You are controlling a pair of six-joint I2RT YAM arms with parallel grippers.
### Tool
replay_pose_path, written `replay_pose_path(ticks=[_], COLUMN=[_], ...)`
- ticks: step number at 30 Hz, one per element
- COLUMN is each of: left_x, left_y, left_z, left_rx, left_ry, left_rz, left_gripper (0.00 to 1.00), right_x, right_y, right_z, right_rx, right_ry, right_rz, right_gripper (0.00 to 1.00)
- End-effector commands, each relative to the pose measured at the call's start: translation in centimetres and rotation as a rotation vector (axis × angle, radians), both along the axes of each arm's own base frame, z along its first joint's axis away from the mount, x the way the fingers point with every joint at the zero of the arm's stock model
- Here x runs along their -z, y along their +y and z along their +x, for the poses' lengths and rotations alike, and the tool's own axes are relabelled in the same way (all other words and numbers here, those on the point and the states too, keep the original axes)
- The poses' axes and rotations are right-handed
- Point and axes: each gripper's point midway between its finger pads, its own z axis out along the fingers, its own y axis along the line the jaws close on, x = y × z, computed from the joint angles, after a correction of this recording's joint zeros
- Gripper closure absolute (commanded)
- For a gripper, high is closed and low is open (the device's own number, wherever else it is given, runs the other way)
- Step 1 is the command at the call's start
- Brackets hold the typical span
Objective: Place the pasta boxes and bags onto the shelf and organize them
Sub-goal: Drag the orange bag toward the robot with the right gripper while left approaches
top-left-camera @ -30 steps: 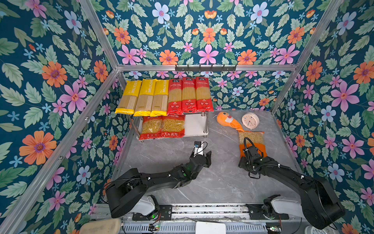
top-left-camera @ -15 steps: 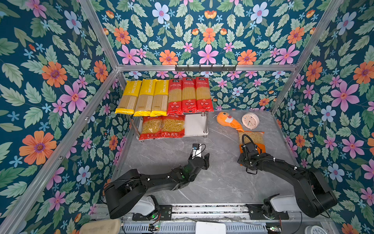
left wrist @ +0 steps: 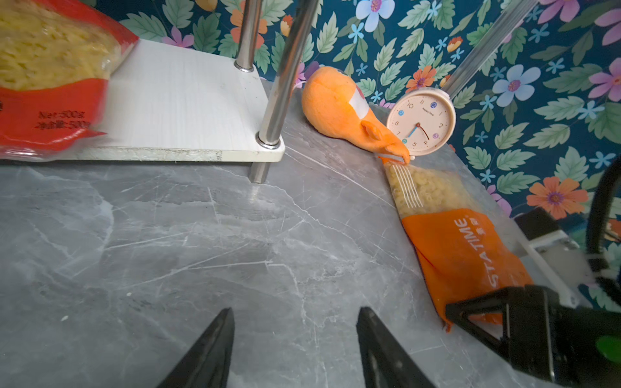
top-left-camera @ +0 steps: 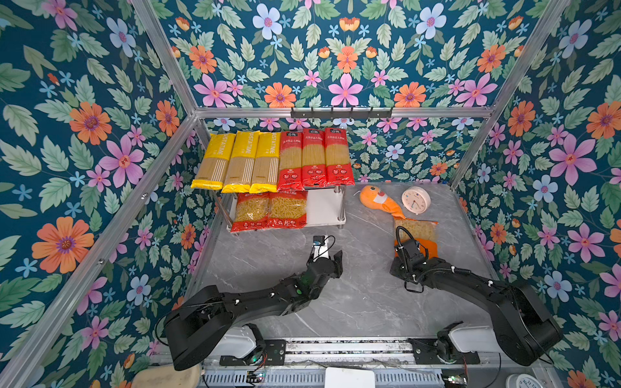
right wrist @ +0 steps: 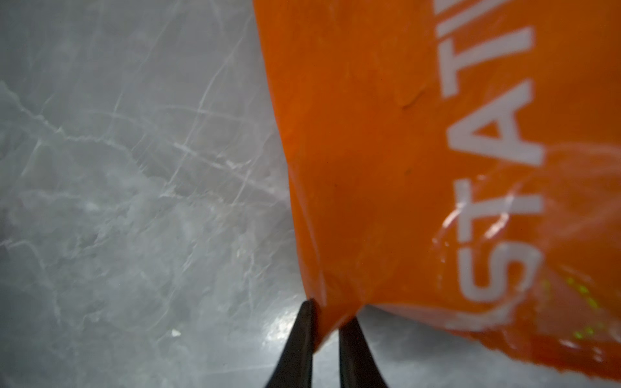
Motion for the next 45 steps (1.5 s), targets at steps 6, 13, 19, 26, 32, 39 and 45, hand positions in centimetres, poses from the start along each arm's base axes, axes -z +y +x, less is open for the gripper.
replay_pose_path(ticks=[6,13,19,26,32,39,45], left_x=[-0.2,0.0,0.1,1.8,3.3,3.6,5.2], left_y=[2.3,7.7,10.6,11.0,10.1,5.2,0.8], left_z=[0.1,1.4,0.9,0.2,-0.9,-1.2,-0.9], left_rx=[-0.021,-0.142,-0.190,-0.170,-0.104,0.081,0.216], left_ry=[0.027,0.073,0.079,0.134,0.175,0.201,0.262], left_rz=[-0.029,0.021,0.033,-0.004,-0.036,-0.116,-0.137], left_gripper=[0.39,0.39,0.39,0.38,0.37,0.32,0.29], right_x=[-0.2,-1.1,-1.5,-2.1,-4.9,-6.7,-5.8], right_y=[8.1,17.2,22.7,23.4,19.4,11.8,4.3], right_z=[-2.4,-6.3,-8.1,-9.3,-7.8,-3.3,-2.0], right_rx=[-0.161,-0.431,-0.645,-0.733,-0.637,-0.344,-0.091], right_ry=[0.013,0.023,0.030,0.054,0.019,-0.049,-0.052], right_rz=[0.076,0.073,0.133,0.175,0.183,0.276,0.336], right_gripper=[0.92,0.93,0.89,0.56,0.46,0.39,0.27])
